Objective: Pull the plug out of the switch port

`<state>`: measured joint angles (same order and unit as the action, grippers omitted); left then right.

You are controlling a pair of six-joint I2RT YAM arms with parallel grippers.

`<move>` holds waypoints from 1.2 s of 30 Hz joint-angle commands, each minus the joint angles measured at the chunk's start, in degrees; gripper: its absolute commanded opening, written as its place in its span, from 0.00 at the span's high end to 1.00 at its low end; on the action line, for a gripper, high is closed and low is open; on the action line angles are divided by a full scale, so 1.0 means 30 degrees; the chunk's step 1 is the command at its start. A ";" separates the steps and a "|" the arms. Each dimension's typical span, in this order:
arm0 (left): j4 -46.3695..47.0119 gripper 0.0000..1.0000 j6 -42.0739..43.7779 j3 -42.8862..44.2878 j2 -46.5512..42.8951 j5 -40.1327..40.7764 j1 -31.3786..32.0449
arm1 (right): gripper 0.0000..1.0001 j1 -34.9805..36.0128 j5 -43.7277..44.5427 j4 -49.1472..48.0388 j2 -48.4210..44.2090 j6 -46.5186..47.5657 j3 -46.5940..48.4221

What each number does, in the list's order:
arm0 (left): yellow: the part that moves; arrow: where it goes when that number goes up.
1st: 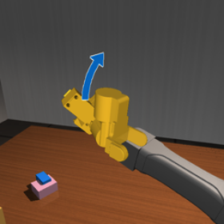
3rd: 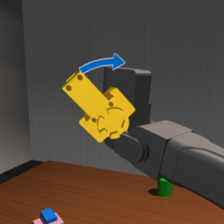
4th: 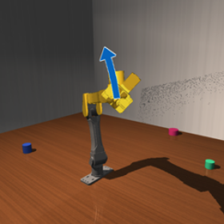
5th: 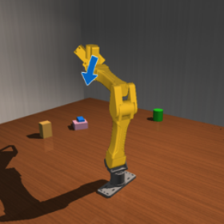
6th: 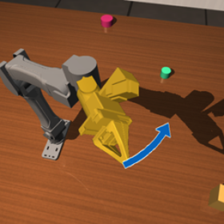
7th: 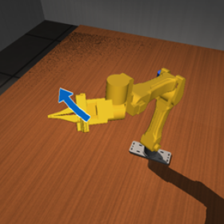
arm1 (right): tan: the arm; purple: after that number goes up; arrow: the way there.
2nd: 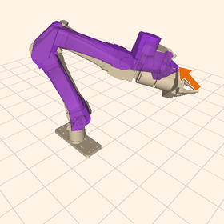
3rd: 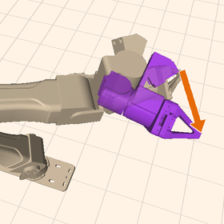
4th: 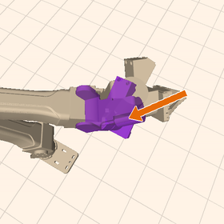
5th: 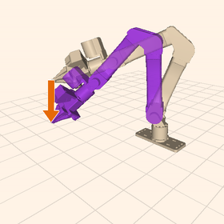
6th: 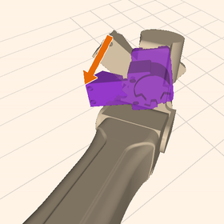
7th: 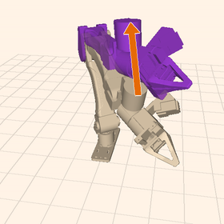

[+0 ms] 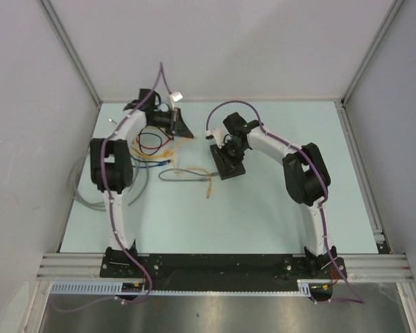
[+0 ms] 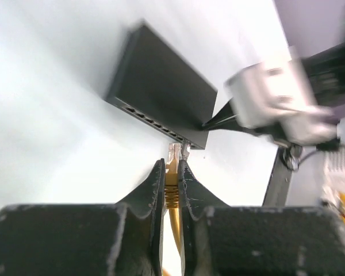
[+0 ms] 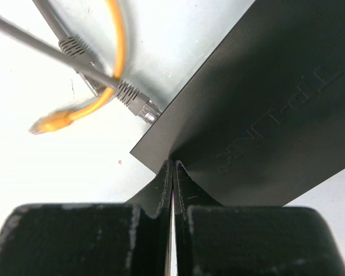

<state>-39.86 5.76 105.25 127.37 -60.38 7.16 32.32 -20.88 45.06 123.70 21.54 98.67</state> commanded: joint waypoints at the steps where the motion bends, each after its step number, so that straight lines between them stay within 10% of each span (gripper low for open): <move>1: 0.1211 1.00 -0.0832 0.1127 -0.3284 -0.1318 -0.2321 | 1.00 0.0185 0.1893 0.1123 0.1570 0.0496 -0.1134; 14: 0.0778 1.00 -0.1102 -0.2117 -0.6332 -0.5738 -0.5405 | 1.00 0.0185 0.1981 0.1094 0.1628 0.0554 -0.1074; 21: -0.7430 1.00 0.6284 -0.0840 -0.6333 -0.6269 -0.3442 | 1.00 0.0273 0.1893 0.1035 0.1628 0.0525 -0.1045; 29: 0.2898 1.00 -0.2724 0.0364 -0.7565 -0.6093 -0.3558 | 1.00 0.0273 0.1717 0.1064 0.1658 0.0496 -0.1075; 33: 1.4604 1.00 -1.3087 0.0596 -0.6865 -0.4870 -0.3791 | 1.00 0.0390 0.1805 0.1007 0.1687 0.0554 -0.0987; 36: 1.1966 0.99 -1.1200 0.3105 -0.5899 -0.1418 -0.3793 | 1.00 0.0565 0.1951 0.0977 0.1629 0.0583 -0.1016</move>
<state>-15.25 -18.13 105.23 108.49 -73.52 -3.84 32.64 -20.21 45.08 123.70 21.54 98.76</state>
